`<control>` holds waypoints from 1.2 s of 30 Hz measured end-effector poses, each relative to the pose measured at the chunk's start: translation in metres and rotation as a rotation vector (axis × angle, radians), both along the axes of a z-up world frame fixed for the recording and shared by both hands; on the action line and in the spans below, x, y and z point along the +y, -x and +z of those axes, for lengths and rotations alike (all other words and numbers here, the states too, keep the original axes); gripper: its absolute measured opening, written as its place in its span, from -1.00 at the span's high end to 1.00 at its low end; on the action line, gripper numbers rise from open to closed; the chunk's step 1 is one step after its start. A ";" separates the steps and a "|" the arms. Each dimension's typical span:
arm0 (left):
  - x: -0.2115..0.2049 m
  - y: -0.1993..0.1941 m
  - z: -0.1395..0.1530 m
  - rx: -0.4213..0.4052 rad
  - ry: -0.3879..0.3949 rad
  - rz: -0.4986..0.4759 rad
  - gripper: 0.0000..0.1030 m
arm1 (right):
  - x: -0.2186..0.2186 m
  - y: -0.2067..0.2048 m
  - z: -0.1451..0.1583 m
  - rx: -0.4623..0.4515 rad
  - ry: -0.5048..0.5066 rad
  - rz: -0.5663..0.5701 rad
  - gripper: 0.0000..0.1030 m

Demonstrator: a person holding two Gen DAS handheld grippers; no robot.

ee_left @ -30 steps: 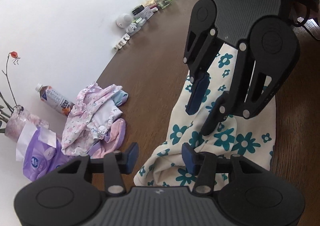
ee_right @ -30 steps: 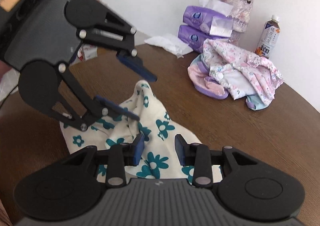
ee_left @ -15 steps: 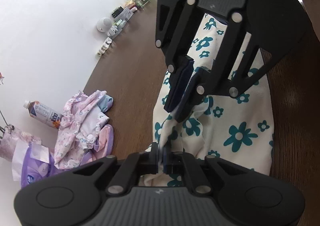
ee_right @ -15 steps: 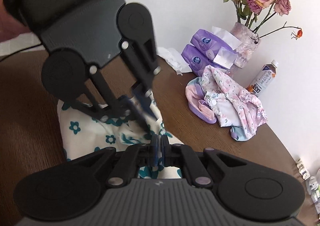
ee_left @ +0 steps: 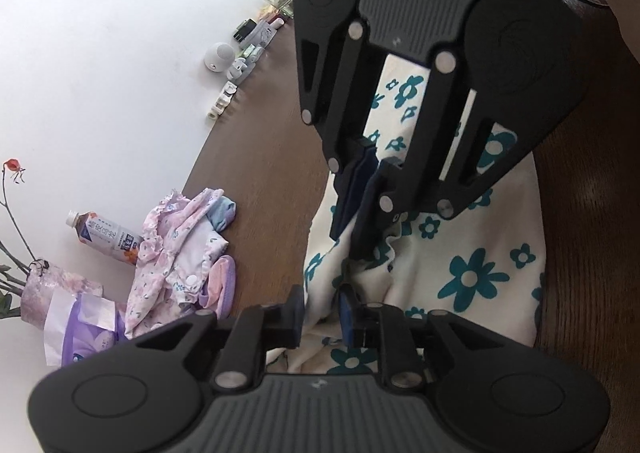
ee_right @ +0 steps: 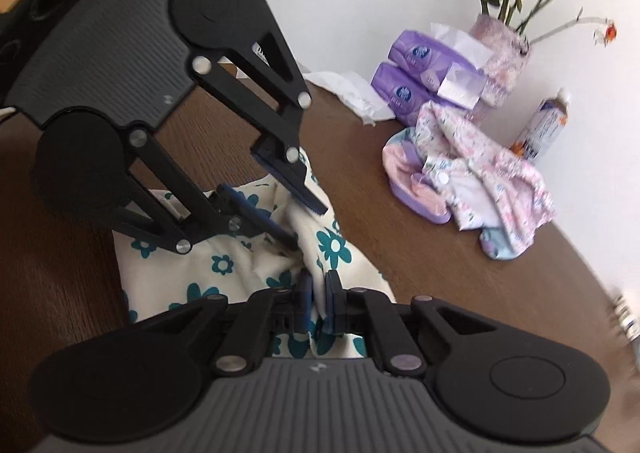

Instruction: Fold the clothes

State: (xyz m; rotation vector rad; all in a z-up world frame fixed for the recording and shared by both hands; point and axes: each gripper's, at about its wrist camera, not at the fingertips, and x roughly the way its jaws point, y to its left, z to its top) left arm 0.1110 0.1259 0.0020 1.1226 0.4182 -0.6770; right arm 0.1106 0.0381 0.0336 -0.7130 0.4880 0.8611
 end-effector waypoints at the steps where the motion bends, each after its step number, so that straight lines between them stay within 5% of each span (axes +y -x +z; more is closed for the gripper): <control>1: 0.000 0.000 -0.001 0.002 -0.005 0.005 0.88 | 0.000 0.003 0.000 -0.022 0.004 0.006 0.89; 12: 0.005 0.008 -0.002 -0.007 0.045 0.077 0.81 | -0.013 -0.016 0.010 0.142 -0.076 -0.046 0.82; 15: 0.005 0.010 0.001 0.002 0.069 0.102 0.70 | -0.011 -0.014 0.003 0.144 -0.056 -0.045 0.87; 24: 0.004 0.011 -0.005 0.002 0.059 0.101 0.88 | -0.013 -0.014 0.002 0.159 -0.082 -0.078 0.85; 36: 0.000 0.023 -0.011 -0.076 0.086 0.150 0.80 | -0.017 -0.016 0.000 0.189 -0.121 -0.117 0.83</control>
